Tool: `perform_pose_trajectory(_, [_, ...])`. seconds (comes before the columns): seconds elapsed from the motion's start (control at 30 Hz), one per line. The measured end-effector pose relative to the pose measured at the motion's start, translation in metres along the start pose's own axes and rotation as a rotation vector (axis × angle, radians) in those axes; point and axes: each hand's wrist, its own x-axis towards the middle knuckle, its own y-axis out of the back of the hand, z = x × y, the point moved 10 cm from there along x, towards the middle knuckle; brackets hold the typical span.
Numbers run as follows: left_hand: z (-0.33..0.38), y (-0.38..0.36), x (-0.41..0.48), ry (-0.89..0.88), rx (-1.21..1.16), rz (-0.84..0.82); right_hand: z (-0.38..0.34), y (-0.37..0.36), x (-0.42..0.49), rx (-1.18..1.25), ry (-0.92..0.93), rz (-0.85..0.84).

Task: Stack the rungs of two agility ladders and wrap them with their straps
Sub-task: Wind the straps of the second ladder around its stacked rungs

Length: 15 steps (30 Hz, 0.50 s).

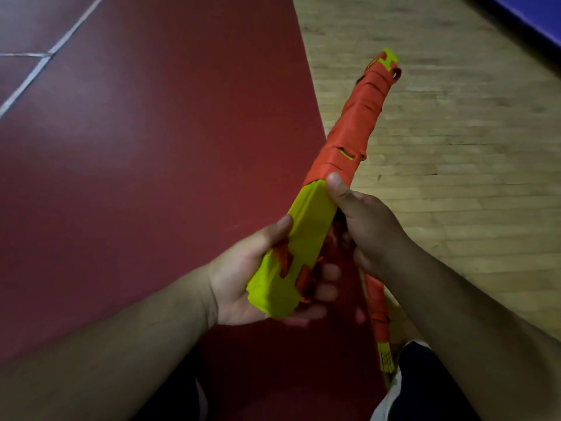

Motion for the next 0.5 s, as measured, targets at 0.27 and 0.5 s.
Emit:
perform_pose_trajectory(0.27, [0.027,0.019,-0.004,-0.227,0.361,0.367,-0.025,0.014,0.005,-0.62,0.121,-0.034])
perform_pose_trajectory(0.5, [0.041,0.036,-0.007,-0.311,0.657,0.549,-0.03,0.013,0.0,-0.771,0.187,-0.018])
